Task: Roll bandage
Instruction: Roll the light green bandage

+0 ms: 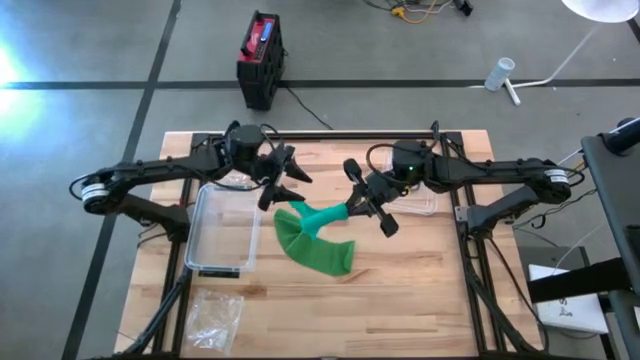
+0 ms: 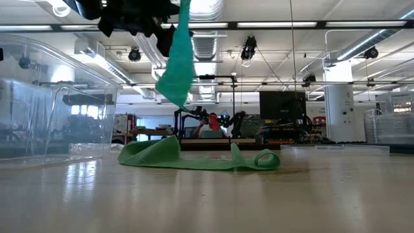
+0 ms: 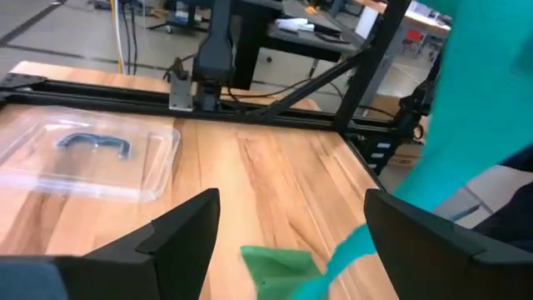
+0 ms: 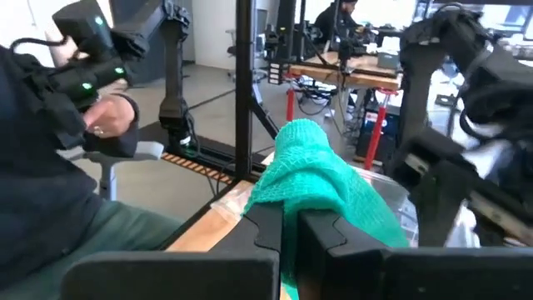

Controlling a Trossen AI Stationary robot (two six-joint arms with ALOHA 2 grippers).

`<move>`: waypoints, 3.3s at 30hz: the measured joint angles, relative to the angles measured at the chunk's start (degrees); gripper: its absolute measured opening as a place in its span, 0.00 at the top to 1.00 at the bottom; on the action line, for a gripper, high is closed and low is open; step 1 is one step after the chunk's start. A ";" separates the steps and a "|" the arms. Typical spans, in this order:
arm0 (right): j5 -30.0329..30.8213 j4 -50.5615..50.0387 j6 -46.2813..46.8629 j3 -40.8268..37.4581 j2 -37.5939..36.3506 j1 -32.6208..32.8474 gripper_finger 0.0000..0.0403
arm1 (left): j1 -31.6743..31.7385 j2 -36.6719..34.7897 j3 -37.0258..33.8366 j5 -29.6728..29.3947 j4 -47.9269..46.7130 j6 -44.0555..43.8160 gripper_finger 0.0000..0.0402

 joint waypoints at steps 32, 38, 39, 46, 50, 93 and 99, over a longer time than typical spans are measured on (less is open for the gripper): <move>8.60 20.71 4.29 -2.05 3.62 -2.29 0.99 | -27.00 -19.60 -4.98 -42.16 12.20 12.29 0.17; 9.44 21.52 4.31 -2.03 4.94 -2.29 0.99 | -27.00 -15.34 -4.85 -42.21 16.31 13.93 0.16; 9.55 21.36 4.30 -2.03 4.94 -2.29 0.99 | -27.00 -14.83 -4.73 -42.57 17.17 14.49 0.16; 9.58 21.30 4.31 -2.03 5.01 -2.40 0.99 | -26.93 -13.18 -4.70 -45.04 19.58 14.72 0.22; 9.62 21.40 4.29 -2.03 5.30 -2.45 0.99 | -26.93 -12.57 -4.70 -48.42 20.79 12.72 0.33; 42.64 12.82 -10.39 -1.97 6.04 -0.11 0.70 | -26.98 -9.85 -4.76 -68.82 14.29 4.86 0.97; 44.50 14.70 -10.87 -1.97 7.93 -0.36 0.72 | -26.98 -9.28 -4.79 -70.11 15.01 4.29 0.97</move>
